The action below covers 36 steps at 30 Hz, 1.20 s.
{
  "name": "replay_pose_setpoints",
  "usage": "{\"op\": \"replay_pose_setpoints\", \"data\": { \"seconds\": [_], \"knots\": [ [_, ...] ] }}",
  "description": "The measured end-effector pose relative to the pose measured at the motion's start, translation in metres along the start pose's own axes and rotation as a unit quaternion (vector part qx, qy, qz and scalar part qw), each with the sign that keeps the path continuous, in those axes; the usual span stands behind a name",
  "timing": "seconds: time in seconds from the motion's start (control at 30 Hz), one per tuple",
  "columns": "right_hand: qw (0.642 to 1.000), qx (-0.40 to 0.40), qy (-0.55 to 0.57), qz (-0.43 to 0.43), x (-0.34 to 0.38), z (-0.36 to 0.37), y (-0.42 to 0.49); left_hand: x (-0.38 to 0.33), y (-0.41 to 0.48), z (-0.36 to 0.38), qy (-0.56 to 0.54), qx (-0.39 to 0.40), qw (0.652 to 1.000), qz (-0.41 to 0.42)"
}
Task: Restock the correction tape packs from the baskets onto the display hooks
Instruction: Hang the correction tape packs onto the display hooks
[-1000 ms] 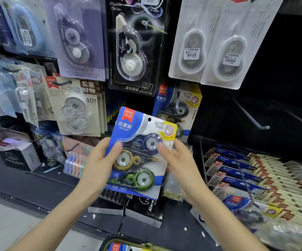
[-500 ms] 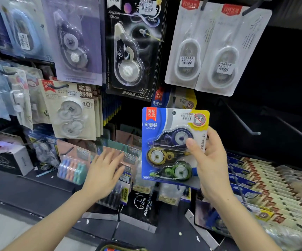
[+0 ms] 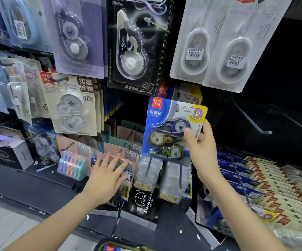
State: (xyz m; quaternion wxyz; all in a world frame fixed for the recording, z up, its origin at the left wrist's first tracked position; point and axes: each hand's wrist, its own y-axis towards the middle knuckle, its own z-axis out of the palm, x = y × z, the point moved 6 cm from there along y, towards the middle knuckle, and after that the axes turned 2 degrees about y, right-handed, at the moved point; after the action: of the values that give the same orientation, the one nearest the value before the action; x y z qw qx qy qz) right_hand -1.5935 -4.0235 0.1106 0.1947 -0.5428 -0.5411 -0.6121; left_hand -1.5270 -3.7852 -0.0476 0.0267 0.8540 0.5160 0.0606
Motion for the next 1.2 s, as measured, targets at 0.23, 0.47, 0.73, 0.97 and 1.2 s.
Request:
{"op": "replay_pose_setpoints", "data": {
  "seconds": [0.23,0.47,0.73,0.97,1.2],
  "knots": [
    [0.997,-0.076,-0.02,0.001,-0.031,0.014,0.047,-0.003,-0.002,0.003,-0.006,0.026,1.0,-0.008],
    [0.989,-0.116,-0.086,0.017,-0.047,0.018,0.055,-0.002,0.001,0.005,-0.007,0.018,1.0,-0.007],
    [0.975,-0.117,-0.171,0.079,-0.037,-0.01,-0.004,0.0,-0.002,0.0,-0.03,0.002,1.0,0.0],
    [0.971,0.046,-0.198,0.125,-0.08,-0.034,-0.158,-0.019,-0.047,-0.009,-0.079,-0.113,0.99,-0.005],
    [0.871,0.234,-0.255,0.35,-0.162,-0.013,-0.303,-0.027,-0.15,0.093,-0.125,0.061,0.99,-0.02]
  ]
}}
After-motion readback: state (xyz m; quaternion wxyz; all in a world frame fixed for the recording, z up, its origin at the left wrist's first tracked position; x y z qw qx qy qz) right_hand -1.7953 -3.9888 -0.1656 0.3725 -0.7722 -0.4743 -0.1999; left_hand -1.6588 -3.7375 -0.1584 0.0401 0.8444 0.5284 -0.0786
